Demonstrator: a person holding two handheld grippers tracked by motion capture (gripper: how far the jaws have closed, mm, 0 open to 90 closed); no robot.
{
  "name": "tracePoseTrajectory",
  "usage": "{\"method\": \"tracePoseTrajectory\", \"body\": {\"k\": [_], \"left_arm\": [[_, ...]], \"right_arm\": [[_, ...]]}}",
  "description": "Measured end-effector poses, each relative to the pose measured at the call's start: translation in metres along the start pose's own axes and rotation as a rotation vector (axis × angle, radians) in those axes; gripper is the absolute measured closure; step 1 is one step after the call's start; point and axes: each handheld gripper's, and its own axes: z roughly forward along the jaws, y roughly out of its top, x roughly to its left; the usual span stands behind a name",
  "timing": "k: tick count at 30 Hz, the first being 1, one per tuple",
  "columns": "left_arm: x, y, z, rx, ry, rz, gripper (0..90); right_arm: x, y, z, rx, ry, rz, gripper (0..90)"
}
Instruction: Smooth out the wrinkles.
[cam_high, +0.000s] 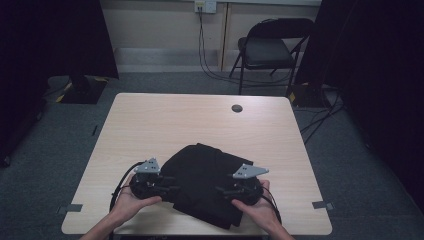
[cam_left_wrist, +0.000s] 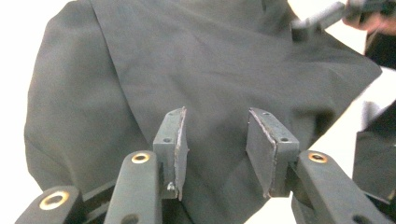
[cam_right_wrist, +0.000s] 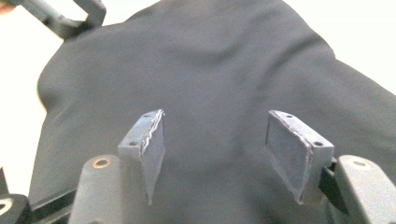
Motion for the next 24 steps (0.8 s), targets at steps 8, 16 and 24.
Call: {"method": "tracePoseTrajectory", "body": {"k": [8,16,24], "left_arm": [[0.006,0.036,0.034,-0.017,0.022,0.022,54.1],[0.015,0.035,0.078,0.068,0.033,-0.001,48.9],[0.016,0.021,0.088,0.063,0.033,-0.009,48.3]], "right_arm": [[-0.04,0.021,0.006,-0.048,-0.094,0.031,35.1],[-0.061,0.039,0.036,-0.035,-0.108,0.052,29.0],[-0.078,0.036,0.068,0.037,-0.098,0.048,23.6]]}}
